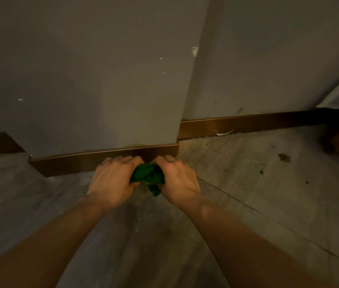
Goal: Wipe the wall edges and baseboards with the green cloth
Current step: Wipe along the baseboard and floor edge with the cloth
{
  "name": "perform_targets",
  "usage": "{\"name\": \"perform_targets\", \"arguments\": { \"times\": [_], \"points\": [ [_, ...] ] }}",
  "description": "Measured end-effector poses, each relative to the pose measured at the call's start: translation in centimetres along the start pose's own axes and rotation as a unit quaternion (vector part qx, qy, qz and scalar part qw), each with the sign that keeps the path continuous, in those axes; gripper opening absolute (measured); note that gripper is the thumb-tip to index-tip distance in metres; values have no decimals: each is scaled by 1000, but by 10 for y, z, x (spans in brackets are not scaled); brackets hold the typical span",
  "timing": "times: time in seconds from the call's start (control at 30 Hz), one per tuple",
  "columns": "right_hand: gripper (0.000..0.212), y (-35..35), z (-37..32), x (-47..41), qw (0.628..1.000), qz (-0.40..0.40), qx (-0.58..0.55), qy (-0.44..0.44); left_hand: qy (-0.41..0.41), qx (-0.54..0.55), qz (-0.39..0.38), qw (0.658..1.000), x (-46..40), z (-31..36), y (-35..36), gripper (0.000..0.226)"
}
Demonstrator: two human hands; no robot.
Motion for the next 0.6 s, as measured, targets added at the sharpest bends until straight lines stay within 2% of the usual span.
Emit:
{"name": "perform_targets", "arguments": {
  "times": [0.27,0.6],
  "points": [
    [46,-83,47,-10,997,81,-4,16,30,-29,7,999,-78,54,-38,30],
    [43,-224,110,1,981,186,6,54,104,-44,27,993,-183,154,-115,24]
  ]
}}
Point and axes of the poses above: each hand's wrist, its own x-axis away from the middle knuckle, its own y-axis out of the palm, z = x × y, the point moved 4 cm from there along -x, towards the middle knuckle, and after that the axes turned 14 degrees about y, right-handed, at the moved point
